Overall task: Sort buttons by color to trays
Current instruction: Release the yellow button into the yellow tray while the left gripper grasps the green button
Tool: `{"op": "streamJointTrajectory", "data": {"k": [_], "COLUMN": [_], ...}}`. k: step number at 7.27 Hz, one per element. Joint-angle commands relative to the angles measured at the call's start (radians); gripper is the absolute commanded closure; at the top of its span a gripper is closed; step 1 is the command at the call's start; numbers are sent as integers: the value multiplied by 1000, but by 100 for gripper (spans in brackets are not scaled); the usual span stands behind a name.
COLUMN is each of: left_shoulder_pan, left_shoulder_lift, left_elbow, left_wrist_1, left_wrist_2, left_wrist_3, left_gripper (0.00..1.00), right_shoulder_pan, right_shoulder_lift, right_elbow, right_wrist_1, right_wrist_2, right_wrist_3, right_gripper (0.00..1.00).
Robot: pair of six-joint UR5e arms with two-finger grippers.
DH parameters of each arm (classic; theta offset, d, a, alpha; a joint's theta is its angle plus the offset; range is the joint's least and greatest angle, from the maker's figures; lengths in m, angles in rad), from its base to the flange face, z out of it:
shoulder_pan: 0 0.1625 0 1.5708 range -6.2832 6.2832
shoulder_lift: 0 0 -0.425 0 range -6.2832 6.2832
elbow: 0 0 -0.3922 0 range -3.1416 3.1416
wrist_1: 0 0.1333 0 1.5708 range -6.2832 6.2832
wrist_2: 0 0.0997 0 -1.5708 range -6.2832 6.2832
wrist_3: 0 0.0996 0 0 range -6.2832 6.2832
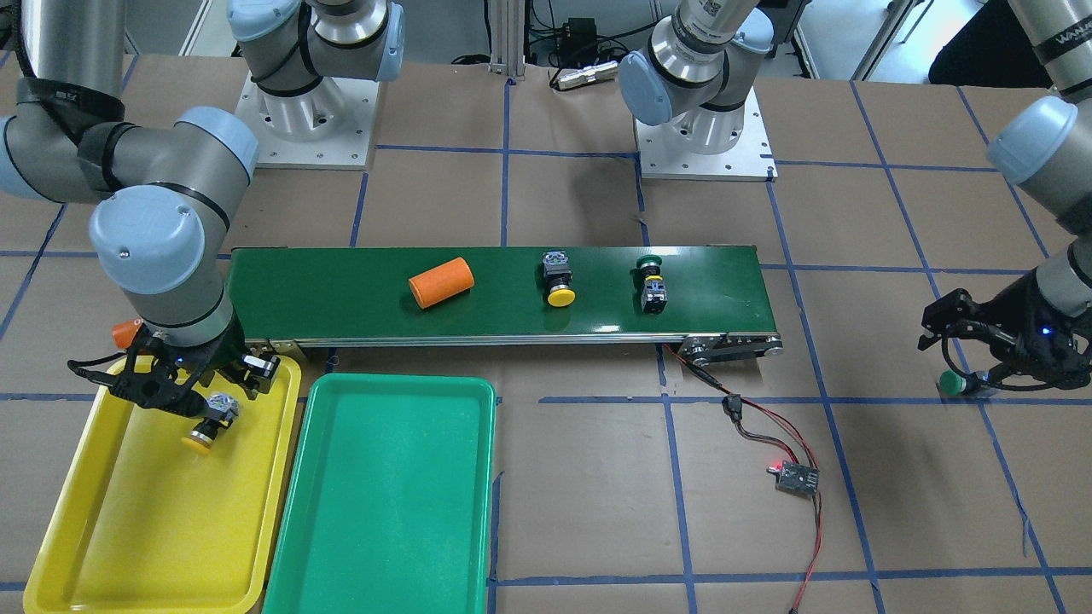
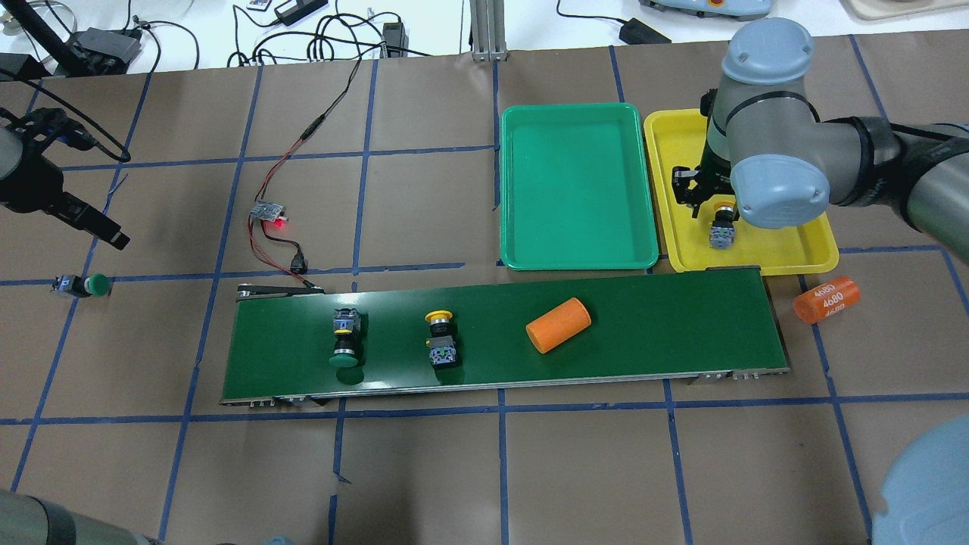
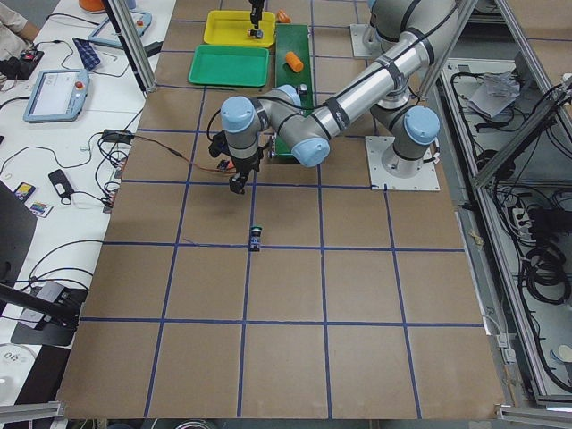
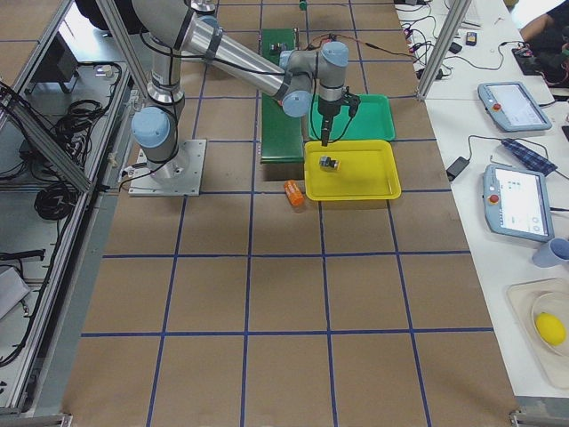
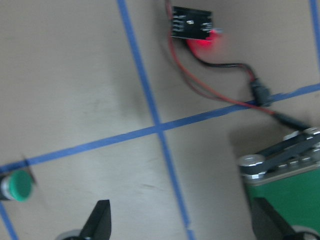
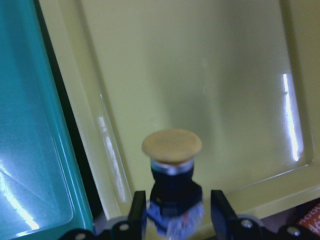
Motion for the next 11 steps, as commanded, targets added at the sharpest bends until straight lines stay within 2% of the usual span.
{"op": "streamJointTrajectory", "data": {"k": [1,2,3,4,6,7,8,9,10,11], "left_shoulder_pan": [64,69,75,107,133,138,141,142,139,136], "left_shoulder_lift": [-84,-124,-152,-183,-223,-226,-232,-231,-217,-185], "left_elbow": [-12,-15,-15,-15,-18,-18,-16,-18,-19,-21], "left_wrist_1": [148,208,221,224,229,227,227,221,212,151], "left_wrist_2": [31,40,39,38,42,42,41,39,33,30], "left_wrist_3": [422,562,674,785,832,830,830,814,789,672], "left_gripper": [0,0,0,0,0,0,46,81,99,100], "right_shoulder_pan": [1,6,9,12,36,70,81,84,84,85], "right_shoulder_lift": [-15,-59,-108,-143,-258,-301,-315,-319,-334,-349], "right_elbow": [1,11,27,42,97,128,154,171,170,170], "right_wrist_1": [0,3,2,3,3,12,12,15,43,72], "right_wrist_2": [1,12,37,87,164,155,169,167,170,172], "right_wrist_3": [0,-5,-6,-3,0,6,8,6,6,6], "right_gripper": [18,12,2,0,0,0,0,0,0,0]}}
